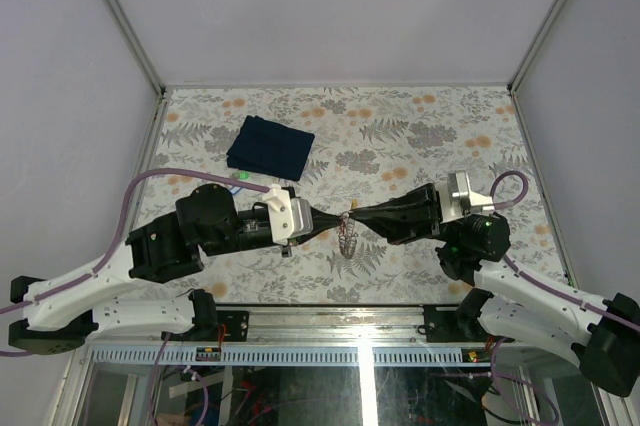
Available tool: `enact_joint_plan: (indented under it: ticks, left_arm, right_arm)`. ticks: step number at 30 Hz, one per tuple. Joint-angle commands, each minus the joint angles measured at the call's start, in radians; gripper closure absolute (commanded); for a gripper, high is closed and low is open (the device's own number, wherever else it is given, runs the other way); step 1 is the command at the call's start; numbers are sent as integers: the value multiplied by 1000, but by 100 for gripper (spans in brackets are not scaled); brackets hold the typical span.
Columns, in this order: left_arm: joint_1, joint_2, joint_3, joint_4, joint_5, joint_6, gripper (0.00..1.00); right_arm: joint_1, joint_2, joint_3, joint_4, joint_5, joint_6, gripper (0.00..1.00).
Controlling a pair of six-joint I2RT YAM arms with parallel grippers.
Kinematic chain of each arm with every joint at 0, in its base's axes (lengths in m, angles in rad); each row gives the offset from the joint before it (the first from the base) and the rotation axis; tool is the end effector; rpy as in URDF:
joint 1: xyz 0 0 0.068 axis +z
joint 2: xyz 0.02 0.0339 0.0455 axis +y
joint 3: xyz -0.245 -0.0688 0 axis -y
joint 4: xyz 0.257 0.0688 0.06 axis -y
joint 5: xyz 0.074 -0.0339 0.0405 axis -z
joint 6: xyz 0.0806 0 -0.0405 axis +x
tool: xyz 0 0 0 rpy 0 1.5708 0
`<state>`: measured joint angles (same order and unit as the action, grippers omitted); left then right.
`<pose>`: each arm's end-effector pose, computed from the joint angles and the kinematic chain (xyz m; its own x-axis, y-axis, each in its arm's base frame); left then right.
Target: Put the keys on the keyring
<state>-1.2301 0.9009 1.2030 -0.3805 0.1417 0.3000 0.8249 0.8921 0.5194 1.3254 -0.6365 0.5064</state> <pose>0.0724 -0.2382 0.4273 0.2646 0.1291 -0.9557 0.9441 0.1674 0.2840 0.1059 0.1852 0.3796 0.0838 0.6655 -0.7417 -0.9892 -0.0343 -0.1425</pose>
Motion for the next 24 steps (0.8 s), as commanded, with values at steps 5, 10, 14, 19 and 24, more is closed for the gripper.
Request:
enact_joint_plan:
  ticks: [5,10,14,19,24]
  left_arm:
    - [-6,5,-35,80,1,-28,100]
    - [-6,17,-39,91,13,-33,100]
    - [-5,26,-41,100,22,-37,100]
    - [-5,33,-42,104,34,-43,100]
    - [-5,38,-43,106,40,-47,100]
  right_arm:
    - [6,12,8,186,97,42,100]
    - [6,21,2,217,126,49,100]
    - [6,30,-5,237,146,50,100]
    - [6,34,-10,241,161,47,100]
    - [6,29,-18,232,181,39,100]
